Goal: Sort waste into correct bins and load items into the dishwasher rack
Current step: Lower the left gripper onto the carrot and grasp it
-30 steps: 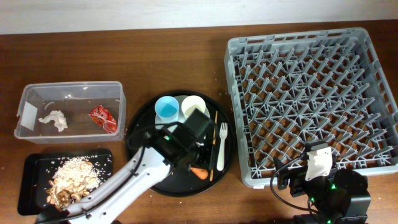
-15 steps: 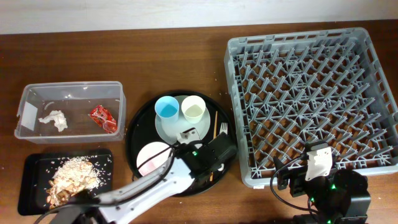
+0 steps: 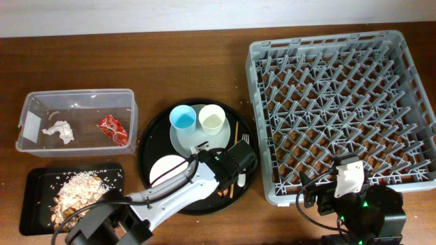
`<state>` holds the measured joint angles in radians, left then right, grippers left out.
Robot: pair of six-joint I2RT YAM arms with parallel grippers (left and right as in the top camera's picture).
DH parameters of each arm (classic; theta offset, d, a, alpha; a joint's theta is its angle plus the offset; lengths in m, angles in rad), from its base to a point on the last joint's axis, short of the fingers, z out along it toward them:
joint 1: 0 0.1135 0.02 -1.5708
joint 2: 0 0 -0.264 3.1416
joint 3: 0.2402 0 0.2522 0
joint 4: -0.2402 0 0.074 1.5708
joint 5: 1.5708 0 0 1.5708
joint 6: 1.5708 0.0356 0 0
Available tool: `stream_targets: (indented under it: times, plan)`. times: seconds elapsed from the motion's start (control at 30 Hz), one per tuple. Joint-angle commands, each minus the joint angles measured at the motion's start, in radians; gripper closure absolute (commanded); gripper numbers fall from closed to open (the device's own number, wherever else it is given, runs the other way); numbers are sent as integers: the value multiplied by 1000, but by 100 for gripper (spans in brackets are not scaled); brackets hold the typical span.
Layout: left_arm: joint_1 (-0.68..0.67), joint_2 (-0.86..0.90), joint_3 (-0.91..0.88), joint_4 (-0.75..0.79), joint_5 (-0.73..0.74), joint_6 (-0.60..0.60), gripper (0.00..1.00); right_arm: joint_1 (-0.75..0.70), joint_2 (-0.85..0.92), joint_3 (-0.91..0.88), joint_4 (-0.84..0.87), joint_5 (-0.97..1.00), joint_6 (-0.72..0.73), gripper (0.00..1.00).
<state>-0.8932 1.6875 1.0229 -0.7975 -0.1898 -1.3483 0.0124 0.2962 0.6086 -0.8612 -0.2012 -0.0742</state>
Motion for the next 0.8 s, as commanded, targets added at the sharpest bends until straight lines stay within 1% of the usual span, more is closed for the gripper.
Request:
stream_targets:
  times: [0.0,0.1,0.13,0.23,0.27,0.53,0.7,0.77]
  plan:
    - [2,16,-27,-4,10,-21,56,-6,-3,9,0,-2,11,1]
    - [1,17,-46,-2,12,-28,56,-6,-3,9,0,-2,11,1]
    - [-2,17,-56,13,18,-28,60,-6,-3,9,1,-2,11,1]
    - [-2,18,-69,43,19,-28,61,-6,-3,9,0,-2,11,1]
    - [-2,18,-72,46,18,-28,64,-6,-3,9,1,-2,11,1]
    - [-2,42,-74,48,41,-28,65,-6,-3,9,1,-2,11,1]
    - [-1,53,-73,54,54,-27,67,-6,-3,9,1,-2,11,1]
    - [-1,51,-73,53,55,-27,69,-6,-3,9,0,-2,11,1]
